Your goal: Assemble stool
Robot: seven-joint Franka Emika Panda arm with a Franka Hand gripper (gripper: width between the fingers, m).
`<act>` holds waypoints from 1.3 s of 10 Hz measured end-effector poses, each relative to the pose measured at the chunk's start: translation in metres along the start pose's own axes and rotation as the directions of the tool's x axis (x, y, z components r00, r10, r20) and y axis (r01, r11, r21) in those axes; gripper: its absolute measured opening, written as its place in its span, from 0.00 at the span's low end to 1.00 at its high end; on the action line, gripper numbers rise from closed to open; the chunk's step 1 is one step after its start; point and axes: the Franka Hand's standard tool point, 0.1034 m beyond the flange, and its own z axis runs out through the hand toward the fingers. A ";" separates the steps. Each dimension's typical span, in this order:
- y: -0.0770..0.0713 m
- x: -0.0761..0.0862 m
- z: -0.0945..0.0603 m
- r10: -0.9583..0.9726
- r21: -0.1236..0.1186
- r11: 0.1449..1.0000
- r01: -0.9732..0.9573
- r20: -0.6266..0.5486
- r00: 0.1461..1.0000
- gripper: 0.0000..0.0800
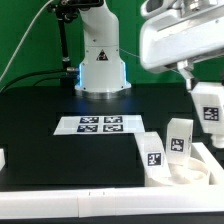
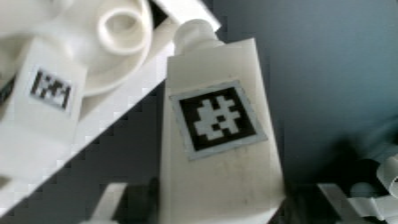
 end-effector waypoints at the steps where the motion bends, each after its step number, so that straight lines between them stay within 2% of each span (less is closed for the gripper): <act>1: 0.006 0.002 0.001 -0.012 -0.008 1.000 0.012 -0.001 1.000 0.40; 7: 0.007 0.000 0.002 -0.016 -0.007 1.000 0.016 -0.001 1.000 0.40; 8: 0.001 -0.005 0.005 -0.034 0.007 0.999 0.034 -0.022 0.999 0.40; 9: 0.000 -0.012 0.009 -0.050 0.006 0.999 0.050 -0.027 0.998 0.40; 11: -0.003 -0.014 0.008 -0.037 0.021 0.999 0.038 -0.051 0.998 0.40; 12: -0.006 -0.020 0.009 -0.038 0.019 0.999 0.039 -0.044 0.998 0.40; 13: -0.005 -0.019 0.009 -0.049 0.018 0.999 0.050 -0.045 0.998 0.40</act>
Offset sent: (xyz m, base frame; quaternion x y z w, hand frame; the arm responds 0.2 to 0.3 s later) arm 0.0000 0.0000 0.0000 0.0000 0.0000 0.0000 1.0000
